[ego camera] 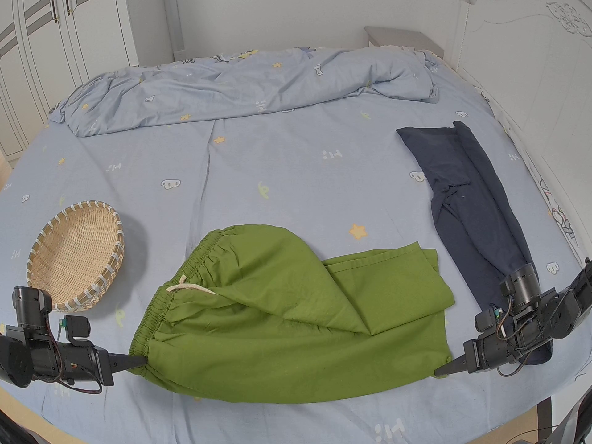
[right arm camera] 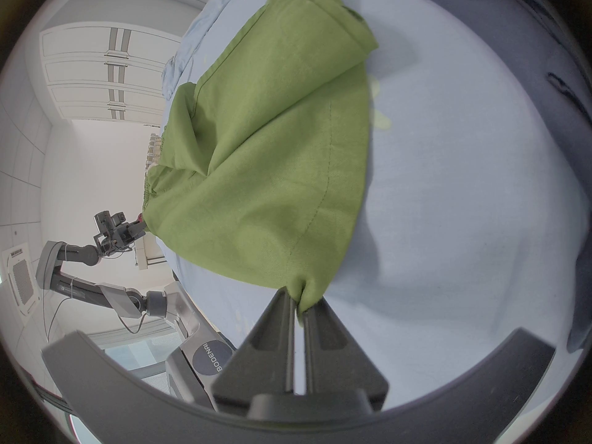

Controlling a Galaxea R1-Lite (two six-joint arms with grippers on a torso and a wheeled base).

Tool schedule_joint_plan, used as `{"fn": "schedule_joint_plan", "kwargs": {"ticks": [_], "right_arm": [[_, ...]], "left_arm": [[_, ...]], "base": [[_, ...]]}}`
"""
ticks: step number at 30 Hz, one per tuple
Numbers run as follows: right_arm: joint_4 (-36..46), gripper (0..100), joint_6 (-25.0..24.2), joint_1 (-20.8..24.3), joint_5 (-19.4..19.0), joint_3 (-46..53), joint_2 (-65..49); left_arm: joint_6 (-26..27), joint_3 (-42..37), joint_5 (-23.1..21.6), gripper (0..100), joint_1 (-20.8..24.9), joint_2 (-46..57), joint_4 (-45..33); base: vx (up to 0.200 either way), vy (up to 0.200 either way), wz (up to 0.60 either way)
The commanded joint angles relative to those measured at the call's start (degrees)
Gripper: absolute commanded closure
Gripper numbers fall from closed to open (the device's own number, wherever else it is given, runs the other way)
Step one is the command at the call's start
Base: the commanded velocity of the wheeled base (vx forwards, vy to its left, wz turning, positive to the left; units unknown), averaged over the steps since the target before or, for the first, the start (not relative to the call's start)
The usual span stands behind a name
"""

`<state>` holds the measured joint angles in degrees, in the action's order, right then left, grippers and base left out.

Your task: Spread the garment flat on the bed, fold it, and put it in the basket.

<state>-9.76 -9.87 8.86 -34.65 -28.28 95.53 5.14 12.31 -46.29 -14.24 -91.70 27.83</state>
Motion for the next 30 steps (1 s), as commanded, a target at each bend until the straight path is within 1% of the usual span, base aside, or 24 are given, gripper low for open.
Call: {"fn": "schedule_joint_plan", "kwargs": {"ticks": [1, 5, 8, 11, 12, 13, 15, 16, 17, 19, 21, 25, 30], "right_arm": [[0.01, 100, 0.03, -0.69, -0.07, -0.02, -0.60], [0.36, 100, 0.12, -0.60, 0.02, 0.25, -2.80], [1.68, 100, 0.03, 0.19, 0.02, 0.68, -6.93], [6.69, 100, 0.03, 1.24, 0.02, 0.16, -10.27], [6.69, 100, 0.03, 1.24, 0.02, 0.16, -10.27], [11.79, 100, 0.38, 2.56, 0.72, -0.81, -11.41], [12.75, 100, 0.38, 2.74, 0.90, -0.90, -11.41], [13.63, 100, 1.26, 3.00, 1.51, -0.19, -11.41], [13.72, 100, 1.52, 3.09, 1.86, 0.07, -11.33], [13.81, 100, 2.76, 3.18, 5.11, 2.00, -11.24], [13.63, 100, 3.46, 3.62, 7.05, 3.67, -10.80], [12.49, 100, 3.55, 4.32, 7.22, 5.43, -9.57], [10.73, 100, 3.55, 4.32, 7.22, 6.13, -8.43]], "left_arm": [[0.04, -0.10, 0.06, 100, -0.09, -0.41, 0.03], [0.04, -0.71, 0.06, 100, -0.26, -0.15, 0.03], [0.04, -2.21, 0.06, 100, -2.20, 0.64, 0.03], [0.04, -3.70, 0.06, 100, -4.31, 1.96, 0.03], [0.04, -3.70, 0.06, 100, -4.31, 1.96, 0.03], [0.04, -6.34, 0.15, 100, -5.80, 3.46, 0.03], [0.04, -7.30, 0.15, 100, -6.33, 3.98, 0.03], [0.13, -9.59, 0.23, 100, -7.56, 4.95, -0.06], [0.13, -10.12, 0.23, 100, -7.65, 5.13, -0.15], [0.30, -12.31, 0.50, 100, -8.09, 5.30, -0.23], [0.39, -12.31, 0.67, 100, -8.09, 5.65, -1.99], [0.48, -12.31, 0.94, 100, -8.53, 7.06, -6.83], [0.48, -12.31, 0.94, 100, -7.91, 6.44, -9.11]], "base": [[0.000, 0.000, 0.00], [0.000, 0.000, 0.00], [0.000, 0.000, 0.00], [0.000, 0.000, 0.00], [0.000, 0.000, 0.00], [0.000, 0.000, 0.00], [0.000, 0.000, 0.00], [0.000, 0.000, 0.00], [0.000, 0.000, 0.00], [0.000, 0.000, 0.00], [0.000, 0.000, 0.00], [0.000, 0.000, 0.00], [0.000, 0.000, 0.00]]}}
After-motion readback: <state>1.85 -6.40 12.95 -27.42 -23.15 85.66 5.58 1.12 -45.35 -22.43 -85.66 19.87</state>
